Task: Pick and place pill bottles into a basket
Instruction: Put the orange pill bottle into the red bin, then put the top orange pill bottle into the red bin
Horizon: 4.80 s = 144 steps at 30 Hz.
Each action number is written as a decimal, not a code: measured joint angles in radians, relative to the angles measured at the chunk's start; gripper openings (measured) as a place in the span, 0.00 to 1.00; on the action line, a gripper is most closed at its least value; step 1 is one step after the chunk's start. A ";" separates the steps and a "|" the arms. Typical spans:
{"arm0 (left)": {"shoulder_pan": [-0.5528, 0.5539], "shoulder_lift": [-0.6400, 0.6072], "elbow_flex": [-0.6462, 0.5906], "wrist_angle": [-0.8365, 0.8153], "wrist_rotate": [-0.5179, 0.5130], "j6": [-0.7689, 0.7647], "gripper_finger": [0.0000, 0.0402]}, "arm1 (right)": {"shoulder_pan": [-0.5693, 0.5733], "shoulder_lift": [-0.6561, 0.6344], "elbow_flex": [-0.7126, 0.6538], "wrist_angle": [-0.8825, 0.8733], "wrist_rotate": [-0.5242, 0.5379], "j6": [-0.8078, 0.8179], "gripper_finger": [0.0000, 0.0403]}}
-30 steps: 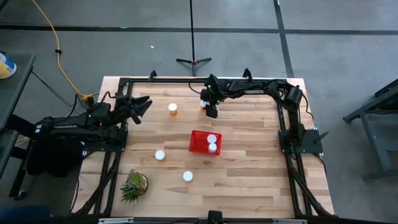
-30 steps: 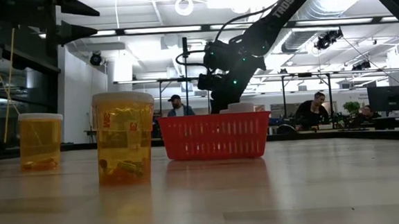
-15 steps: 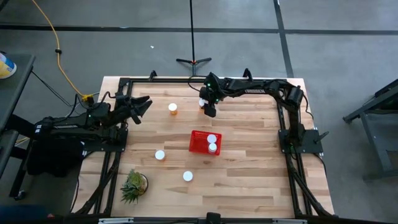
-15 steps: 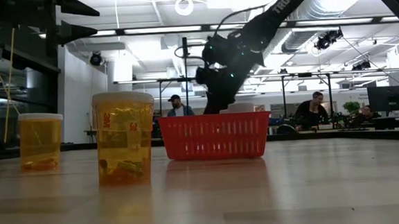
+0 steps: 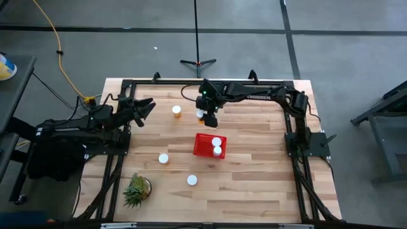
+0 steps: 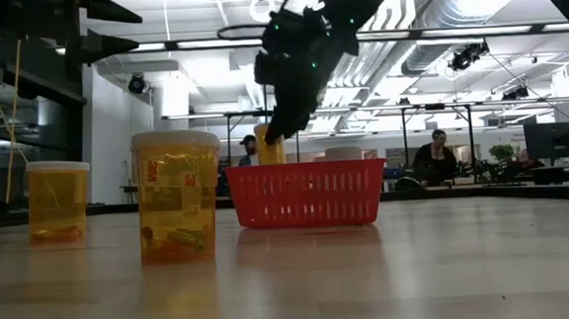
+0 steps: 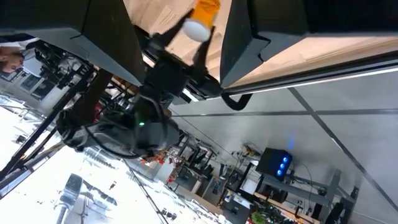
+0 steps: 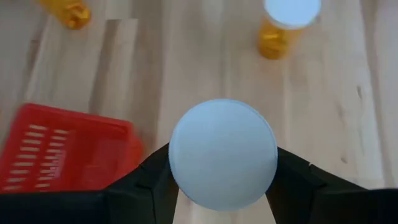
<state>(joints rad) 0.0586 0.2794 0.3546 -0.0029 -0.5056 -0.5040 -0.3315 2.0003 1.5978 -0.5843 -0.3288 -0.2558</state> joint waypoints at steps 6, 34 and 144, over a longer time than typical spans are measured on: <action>0.000 0.000 0.000 -0.001 0.000 0.002 0.61 | 0.054 0.000 0.075 -0.096 -0.002 0.023 0.46; 0.000 0.000 0.000 -0.016 0.096 0.001 0.61 | 0.239 -0.121 -0.102 0.021 0.159 0.256 0.45; 0.004 0.471 0.170 -0.083 0.186 0.187 0.91 | 0.133 -1.097 -0.959 0.713 0.534 0.518 0.64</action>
<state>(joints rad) 0.0621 0.7501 0.5243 -0.0862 -0.3196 -0.3173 -0.1986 0.9031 0.6384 0.1289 0.2048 0.2619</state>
